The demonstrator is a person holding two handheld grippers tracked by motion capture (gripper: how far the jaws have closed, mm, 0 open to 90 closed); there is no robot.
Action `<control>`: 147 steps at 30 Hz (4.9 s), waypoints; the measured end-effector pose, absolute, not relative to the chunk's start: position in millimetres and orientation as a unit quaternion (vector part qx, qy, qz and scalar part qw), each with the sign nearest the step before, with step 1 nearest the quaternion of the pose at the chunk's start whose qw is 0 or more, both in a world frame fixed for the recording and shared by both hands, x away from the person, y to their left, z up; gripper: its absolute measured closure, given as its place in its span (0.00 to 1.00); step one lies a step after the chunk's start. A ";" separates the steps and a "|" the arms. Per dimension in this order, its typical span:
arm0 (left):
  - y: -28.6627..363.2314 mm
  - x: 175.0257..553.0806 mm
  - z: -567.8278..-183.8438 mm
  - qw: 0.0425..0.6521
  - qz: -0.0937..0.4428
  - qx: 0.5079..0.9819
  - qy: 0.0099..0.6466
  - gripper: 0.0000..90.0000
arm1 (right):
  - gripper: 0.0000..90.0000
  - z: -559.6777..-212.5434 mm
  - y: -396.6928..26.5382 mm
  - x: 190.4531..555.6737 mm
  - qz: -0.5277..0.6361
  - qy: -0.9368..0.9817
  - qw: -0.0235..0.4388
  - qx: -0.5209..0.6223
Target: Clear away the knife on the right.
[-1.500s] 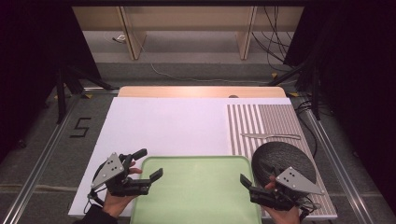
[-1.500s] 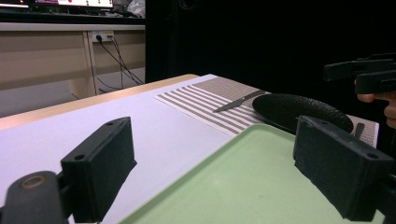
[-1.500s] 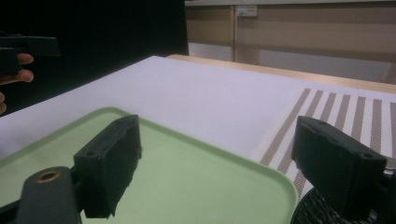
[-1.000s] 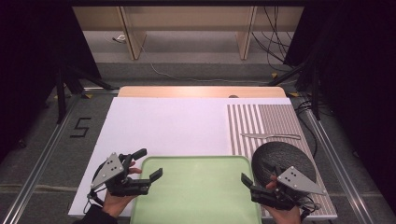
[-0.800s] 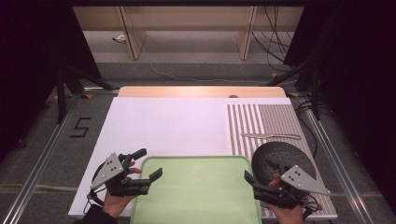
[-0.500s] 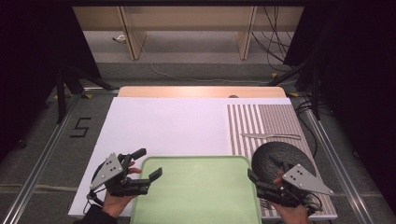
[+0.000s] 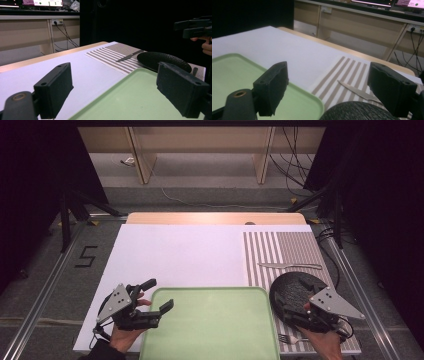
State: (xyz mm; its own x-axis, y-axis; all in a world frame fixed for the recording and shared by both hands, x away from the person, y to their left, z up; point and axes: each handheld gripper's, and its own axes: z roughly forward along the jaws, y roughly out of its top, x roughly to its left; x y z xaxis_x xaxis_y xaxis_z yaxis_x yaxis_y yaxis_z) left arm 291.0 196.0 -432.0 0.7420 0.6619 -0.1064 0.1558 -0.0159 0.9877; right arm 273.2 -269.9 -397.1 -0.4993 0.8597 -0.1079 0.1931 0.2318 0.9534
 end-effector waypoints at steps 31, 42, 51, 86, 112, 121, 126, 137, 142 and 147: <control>196.5 292.4 -432.2 0.634 0.199 0.684 0.302 0.14 | 0.21 -379.3 -294.7 333.9 0.385 0.772 0.325 0.387; 196.4 292.5 -432.3 0.634 0.198 0.684 0.302 0.14 | 0.21 -371.4 -303.2 364.1 0.339 0.794 0.291 0.413; 196.5 292.6 -432.3 0.639 0.192 0.682 0.299 0.14 | 0.21 -370.1 -315.8 398.8 0.296 0.819 0.247 0.425; 196.6 293.1 -432.0 0.648 0.184 0.678 0.294 0.14 | 0.26 -408.1 -337.8 492.7 0.139 0.874 0.159 0.437; 195.6 294.1 -433.1 0.647 0.179 0.681 0.294 0.14 | 0.29 -443.9 -342.3 521.8 0.061 0.885 0.112 0.448; 195.6 293.8 -432.6 0.647 0.180 0.681 0.293 0.14 | 0.33 -448.0 -340.5 522.5 0.055 0.886 0.109 0.447; 195.7 293.8 -432.6 0.647 0.180 0.681 0.292 0.15 | 0.37 -451.1 -340.7 524.0 0.042 0.886 0.108 0.450; 195.3 293.9 -432.6 0.645 0.181 0.682 0.292 0.15 | 0.45 -455.4 -339.5 525.7 0.034 0.890 0.106 0.443; 195.6 293.6 -432.4 0.645 0.181 0.683 0.290 0.15 | 0.46 -455.3 -339.1 525.9 0.033 0.889 0.102 0.446; 195.2 293.3 -432.2 0.645 0.181 0.684 0.289 0.15 | 0.45 -455.0 -339.4 526.7 0.029 0.888 0.098 0.448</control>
